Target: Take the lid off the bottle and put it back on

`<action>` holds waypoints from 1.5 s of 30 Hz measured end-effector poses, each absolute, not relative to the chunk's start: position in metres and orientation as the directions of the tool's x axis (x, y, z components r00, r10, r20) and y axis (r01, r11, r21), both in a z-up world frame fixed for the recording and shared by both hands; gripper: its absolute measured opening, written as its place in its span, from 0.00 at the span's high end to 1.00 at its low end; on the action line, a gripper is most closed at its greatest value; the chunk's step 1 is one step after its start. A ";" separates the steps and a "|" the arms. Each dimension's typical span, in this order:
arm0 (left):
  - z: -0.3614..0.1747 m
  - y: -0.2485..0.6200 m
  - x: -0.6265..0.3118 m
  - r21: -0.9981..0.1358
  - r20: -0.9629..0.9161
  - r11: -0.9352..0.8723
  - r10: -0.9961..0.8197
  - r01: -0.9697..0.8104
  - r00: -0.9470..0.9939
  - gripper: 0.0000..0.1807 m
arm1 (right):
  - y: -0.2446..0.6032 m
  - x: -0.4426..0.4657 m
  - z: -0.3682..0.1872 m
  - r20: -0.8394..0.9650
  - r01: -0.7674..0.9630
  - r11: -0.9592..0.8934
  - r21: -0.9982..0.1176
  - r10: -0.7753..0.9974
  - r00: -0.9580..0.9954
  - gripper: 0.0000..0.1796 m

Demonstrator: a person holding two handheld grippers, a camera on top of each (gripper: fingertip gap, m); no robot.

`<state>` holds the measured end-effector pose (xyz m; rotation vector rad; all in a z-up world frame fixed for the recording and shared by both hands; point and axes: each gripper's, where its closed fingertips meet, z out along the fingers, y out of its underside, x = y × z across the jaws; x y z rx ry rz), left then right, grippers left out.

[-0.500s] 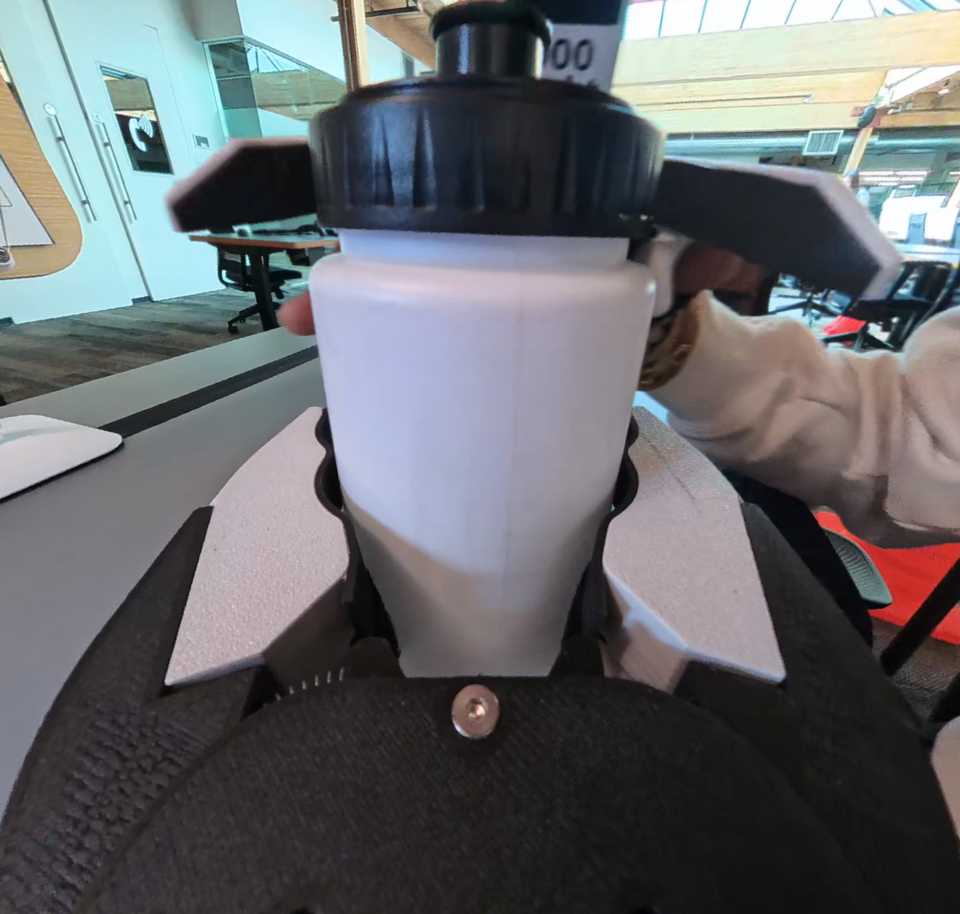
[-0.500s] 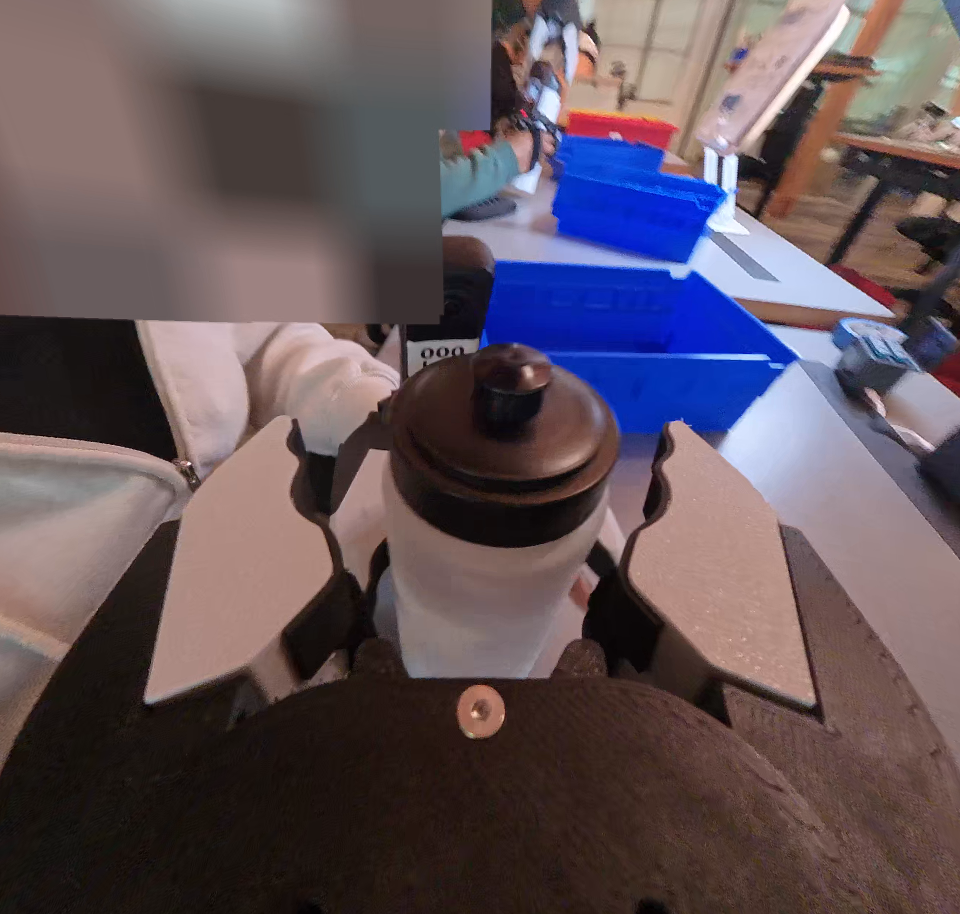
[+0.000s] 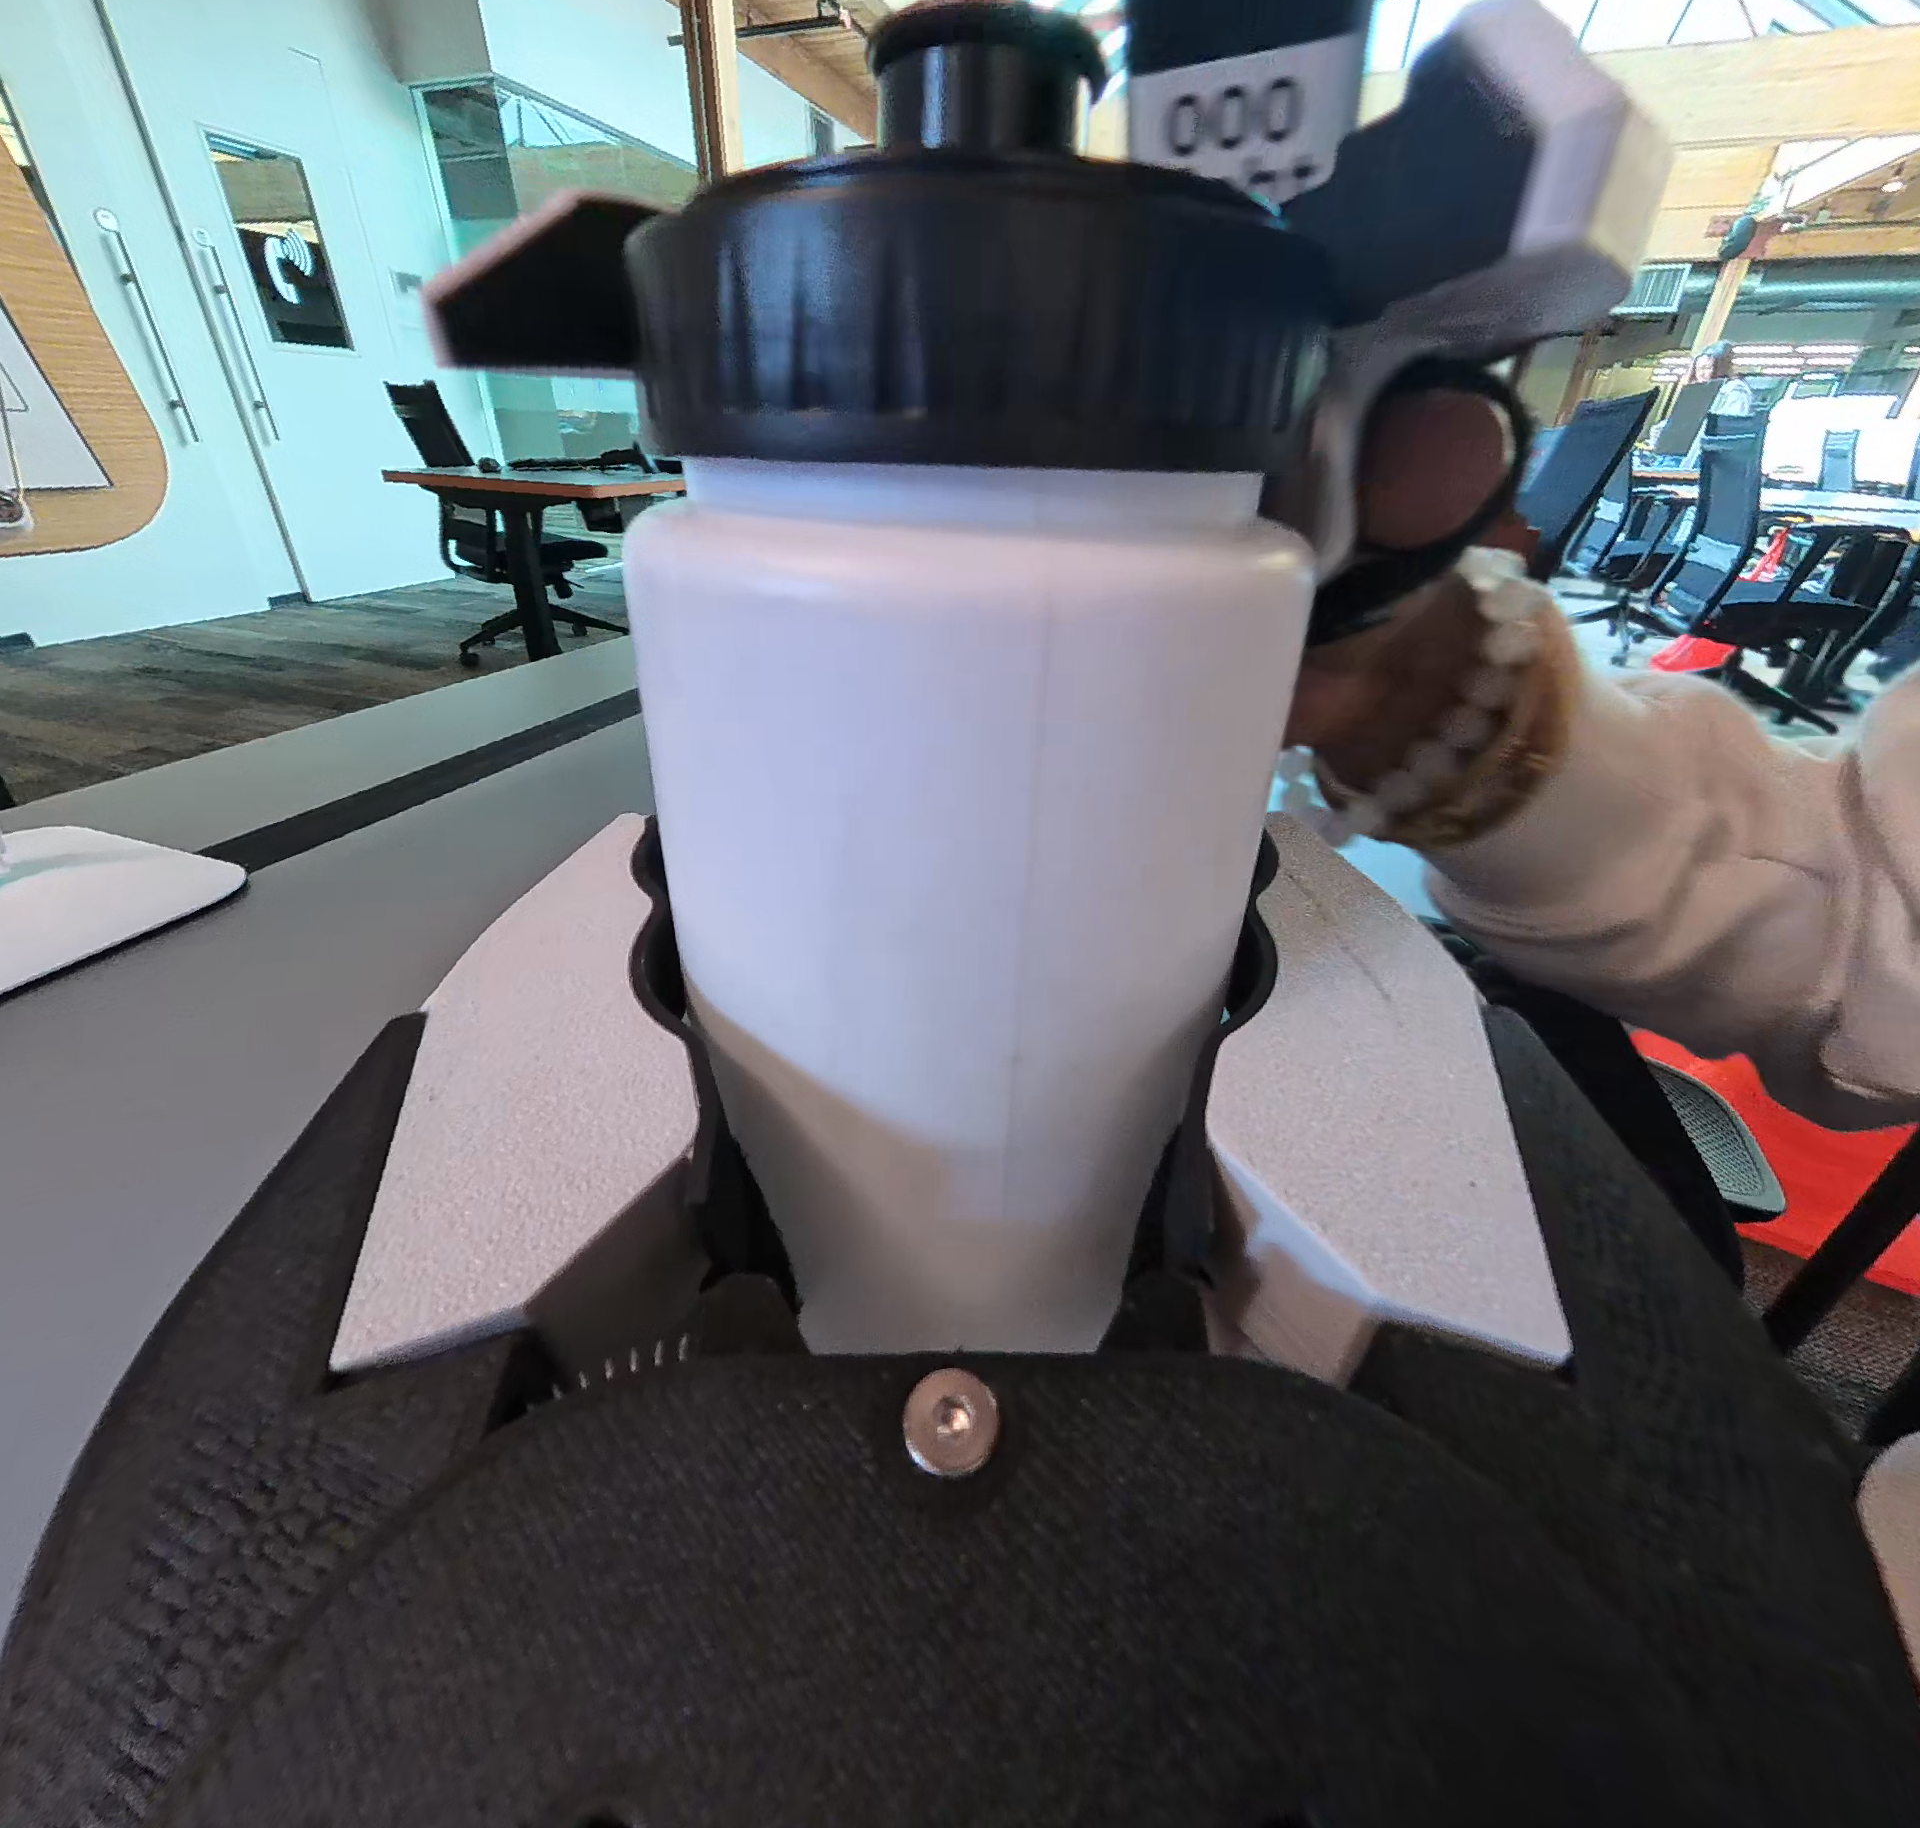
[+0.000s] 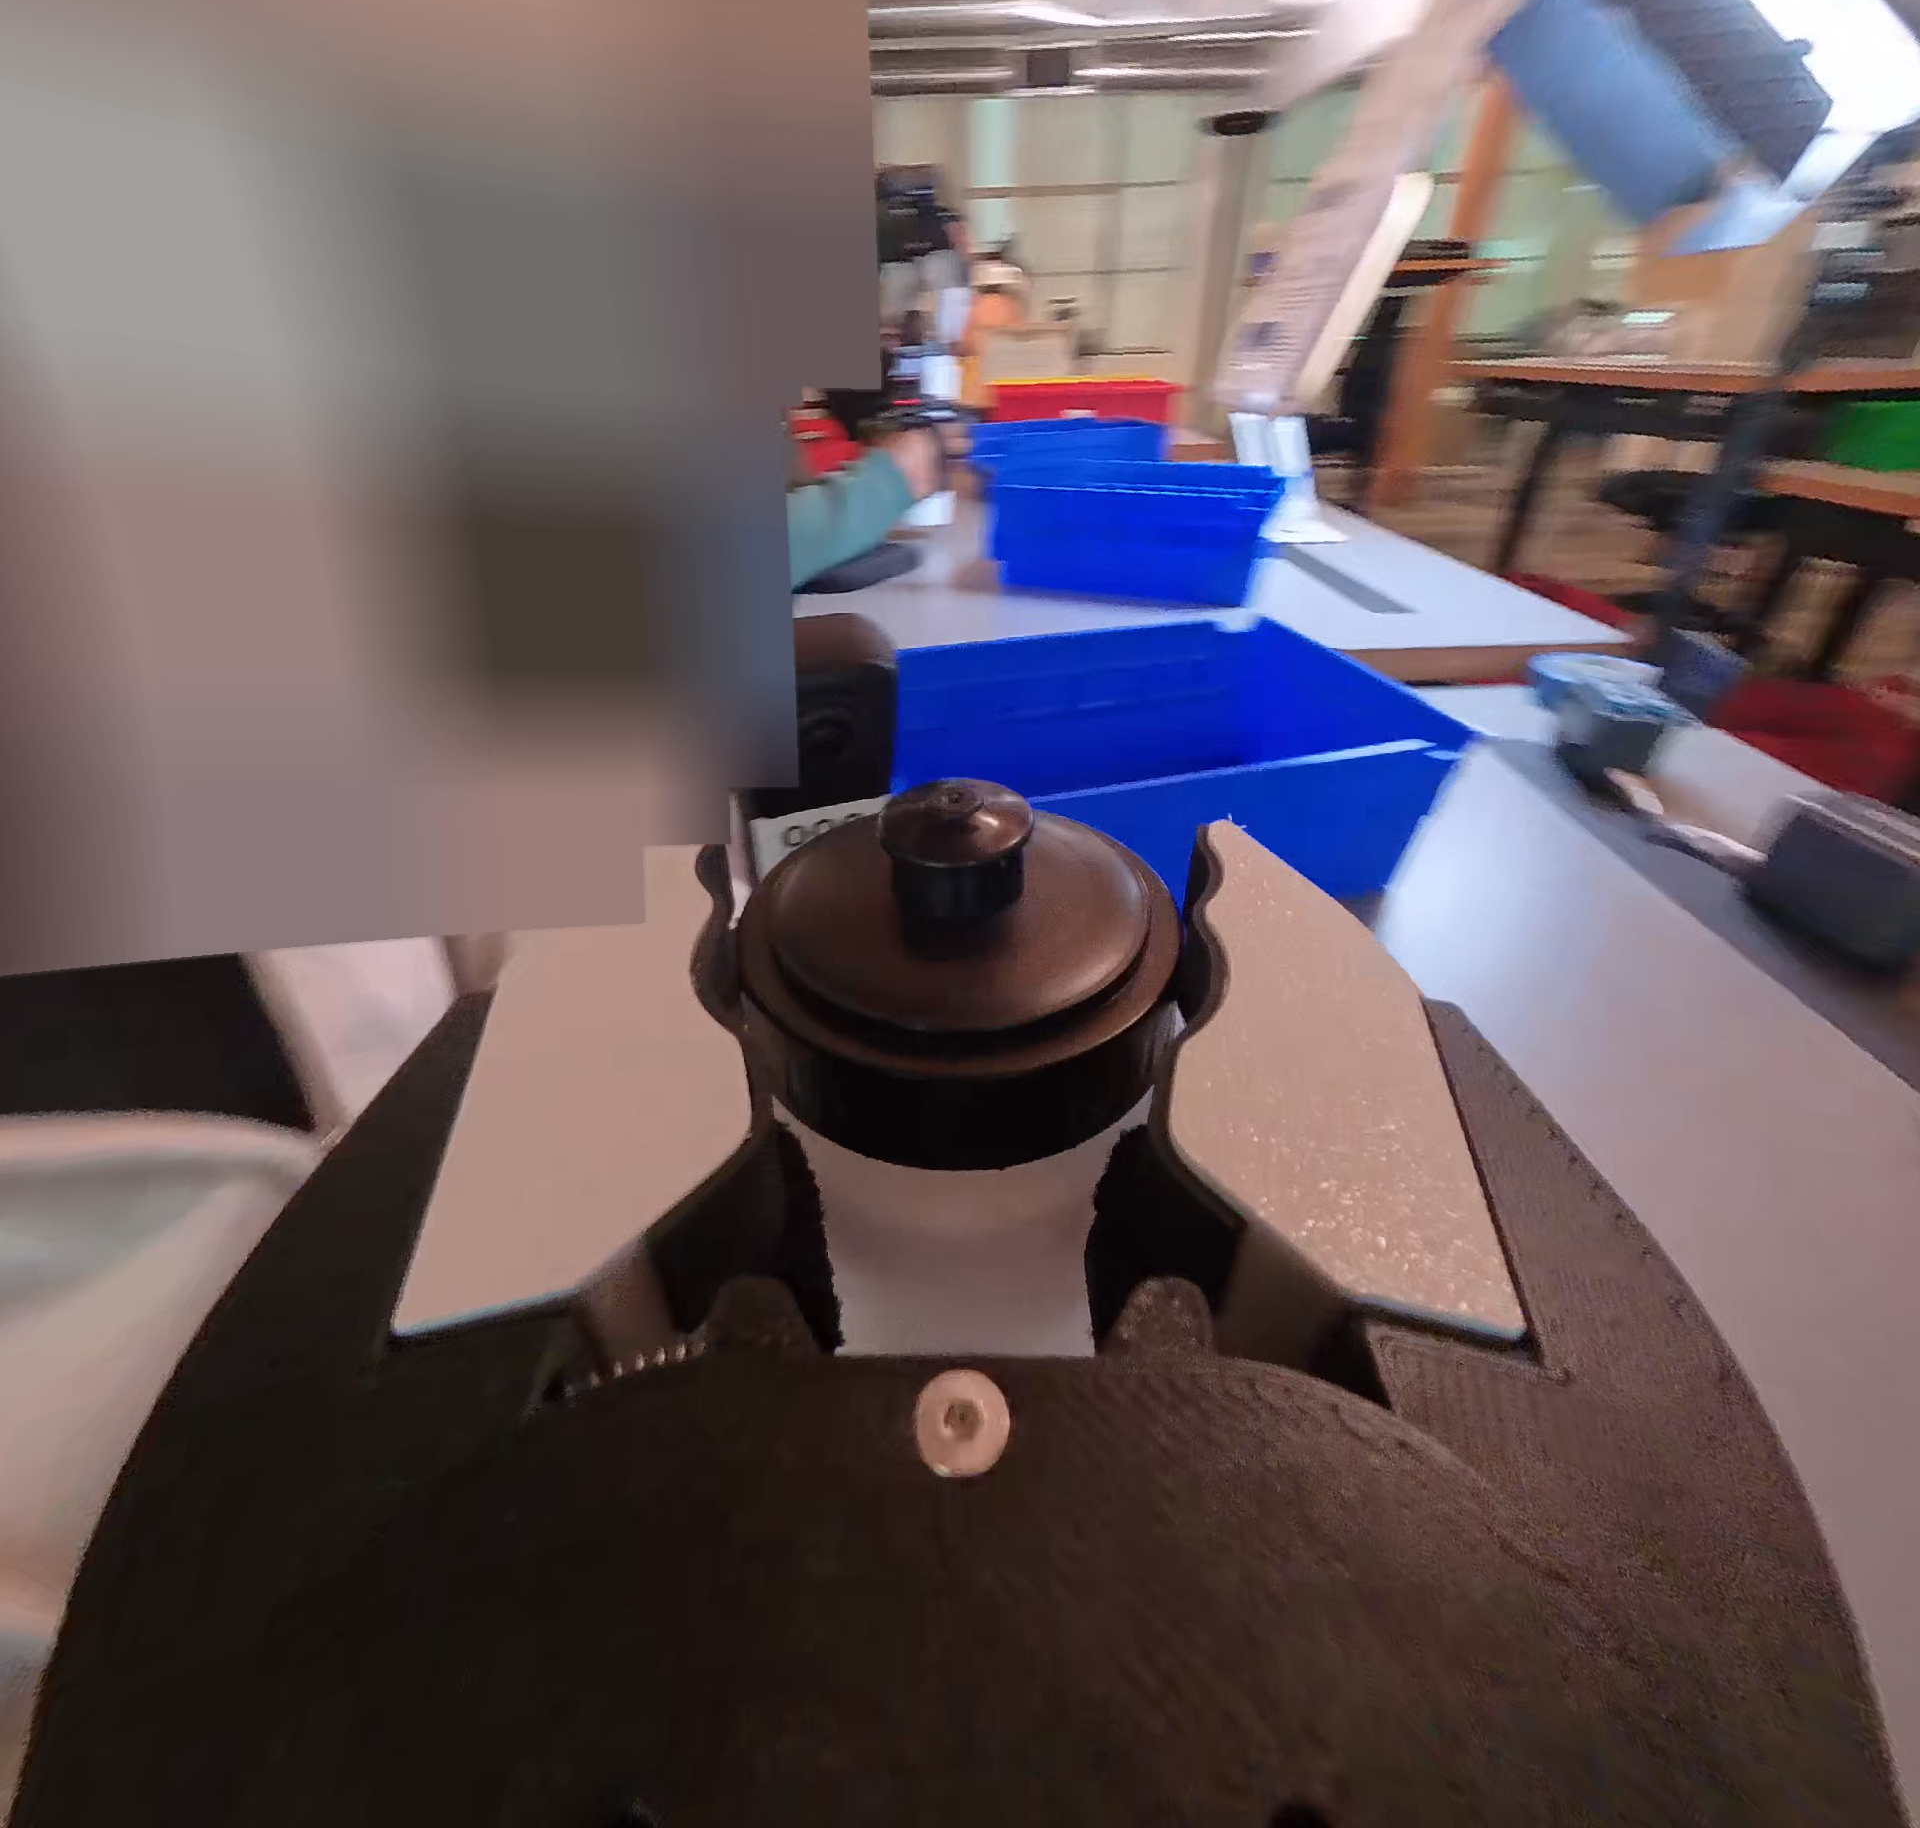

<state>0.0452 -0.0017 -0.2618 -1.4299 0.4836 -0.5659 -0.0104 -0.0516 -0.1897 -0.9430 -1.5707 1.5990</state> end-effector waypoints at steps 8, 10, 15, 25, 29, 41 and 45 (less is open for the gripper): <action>-0.262 0.000 0.044 -0.996 0.032 0.046 -0.618 0.077 0.785 0.43 | -0.041 -0.015 -0.199 0.111 0.105 0.120 -0.987 0.990 -0.090 0.44; -0.262 0.000 0.044 -0.996 0.039 0.041 -0.621 0.082 0.783 0.43 | -0.052 -0.016 -0.199 0.109 0.090 0.136 -0.987 0.962 -0.252 0.32; -0.262 -0.001 0.045 -0.996 0.031 0.044 -0.629 0.076 0.777 0.43 | -0.052 -0.010 -0.185 0.043 0.017 0.064 -0.998 0.820 -0.570 0.30; -0.261 -0.001 0.042 -0.995 0.042 0.043 -0.617 0.087 0.786 0.43 | -0.053 -0.011 -0.197 0.051 0.052 0.106 -0.993 0.781 -0.623 0.54; -0.262 0.002 0.040 -0.996 0.048 0.036 -0.596 0.087 0.802 0.43 | -0.039 -0.018 -0.197 0.028 0.086 0.056 -0.995 0.955 -0.295 0.54; -0.262 -0.001 0.043 -0.996 0.030 0.047 -0.616 0.075 0.787 0.43 | -0.050 -0.015 -0.199 0.135 0.075 0.178 -0.981 0.910 -0.393 0.32; -0.262 -0.001 0.043 -0.996 0.034 0.047 -0.620 0.081 0.784 0.43 | -0.046 -0.018 -0.202 0.114 0.067 0.172 -0.983 0.852 -0.511 0.39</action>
